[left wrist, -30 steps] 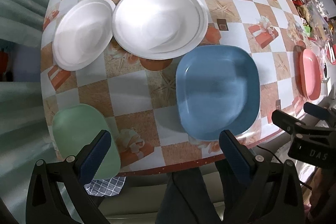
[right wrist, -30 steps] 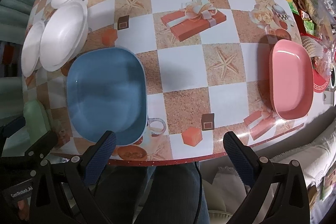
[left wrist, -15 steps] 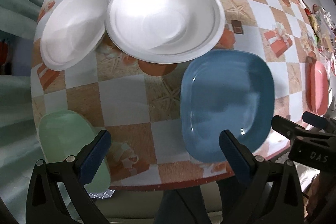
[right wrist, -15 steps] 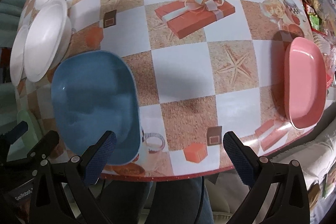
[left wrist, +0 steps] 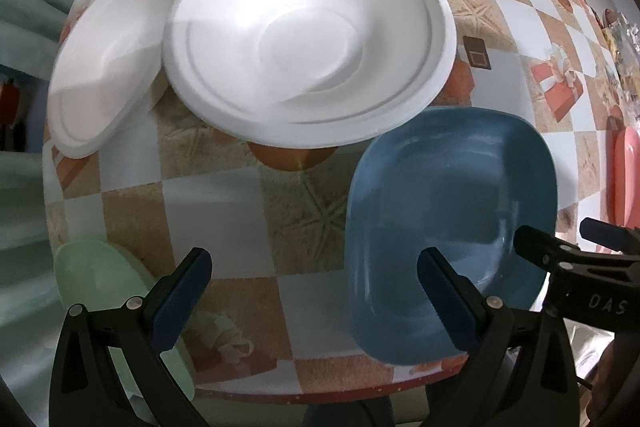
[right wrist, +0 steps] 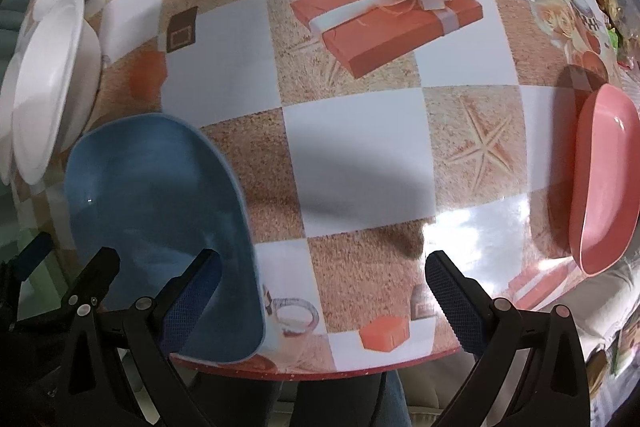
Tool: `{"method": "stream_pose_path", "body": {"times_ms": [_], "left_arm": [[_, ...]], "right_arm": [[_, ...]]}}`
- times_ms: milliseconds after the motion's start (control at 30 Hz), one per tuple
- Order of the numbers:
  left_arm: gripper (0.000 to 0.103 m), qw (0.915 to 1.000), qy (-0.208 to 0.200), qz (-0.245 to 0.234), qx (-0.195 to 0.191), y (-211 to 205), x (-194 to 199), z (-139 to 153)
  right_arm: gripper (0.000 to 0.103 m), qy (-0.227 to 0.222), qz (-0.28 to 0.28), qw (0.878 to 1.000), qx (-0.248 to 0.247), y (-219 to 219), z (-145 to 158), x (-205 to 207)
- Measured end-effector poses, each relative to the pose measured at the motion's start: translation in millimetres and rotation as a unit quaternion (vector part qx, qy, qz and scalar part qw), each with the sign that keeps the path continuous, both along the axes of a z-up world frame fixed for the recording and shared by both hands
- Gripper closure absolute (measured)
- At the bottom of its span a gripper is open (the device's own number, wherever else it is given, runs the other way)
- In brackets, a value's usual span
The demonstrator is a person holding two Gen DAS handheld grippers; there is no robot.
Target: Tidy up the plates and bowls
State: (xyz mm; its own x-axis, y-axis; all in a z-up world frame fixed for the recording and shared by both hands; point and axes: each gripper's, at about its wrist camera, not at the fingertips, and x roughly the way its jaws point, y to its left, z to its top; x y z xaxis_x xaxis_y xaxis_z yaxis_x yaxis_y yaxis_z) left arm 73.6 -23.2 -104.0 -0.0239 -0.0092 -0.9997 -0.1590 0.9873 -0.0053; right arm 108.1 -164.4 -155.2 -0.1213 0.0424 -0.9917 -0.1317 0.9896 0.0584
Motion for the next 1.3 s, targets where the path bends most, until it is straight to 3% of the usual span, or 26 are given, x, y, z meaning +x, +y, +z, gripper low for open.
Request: {"method": "stream_pose_path", "body": {"times_ms": [300,333,700,800,900,1067,1167,1233,1300], "left_arm": [[0.0,1.0,0.001,0.002,0.003,6.1,23.9,-18.9],[0.0,1.0,-0.002,0.002,0.003,5.2,13.3,-24.3],[0.0,0.9997,0.01,0.015,-0.015,15.8,22.9,-39.8],[0.0,0.9995,0.021,0.015,-0.016,16.1,30.7,-44.3],[0.002,0.9994,0.028,0.015,-0.012,18.6,4.2,-42.3],[0.022,0.9995,0.017,-0.025,-0.002,2.2,9.3,-35.0],[0.039,0.9993,0.012,-0.032,-0.017,-2.7,11.1,-33.7],[0.046,0.9992,0.008,-0.036,-0.019,-6.2,12.7,-33.7],[0.062,0.9987,0.004,-0.045,-0.024,-10.9,13.7,-33.1]], "right_arm": [[0.0,0.002,0.005,1.0,-0.003,9.8,-40.9,5.1],[0.0,0.002,0.005,1.0,-0.003,11.2,-45.3,6.0],[0.0,0.002,0.004,1.0,-0.007,12.8,-46.1,2.7],[0.0,0.011,0.005,1.0,-0.01,16.6,-58.9,4.6],[0.001,0.014,0.009,1.0,-0.016,11.1,-57.5,5.6],[0.022,0.003,0.041,0.999,-0.022,17.6,-65.1,6.2],[0.048,-0.013,0.061,0.998,-0.017,29.6,-70.2,6.4],[0.075,-0.02,0.069,0.997,0.002,37.2,-74.1,8.6],[0.087,-0.012,0.069,0.997,0.019,41.9,-80.8,11.6]]}}
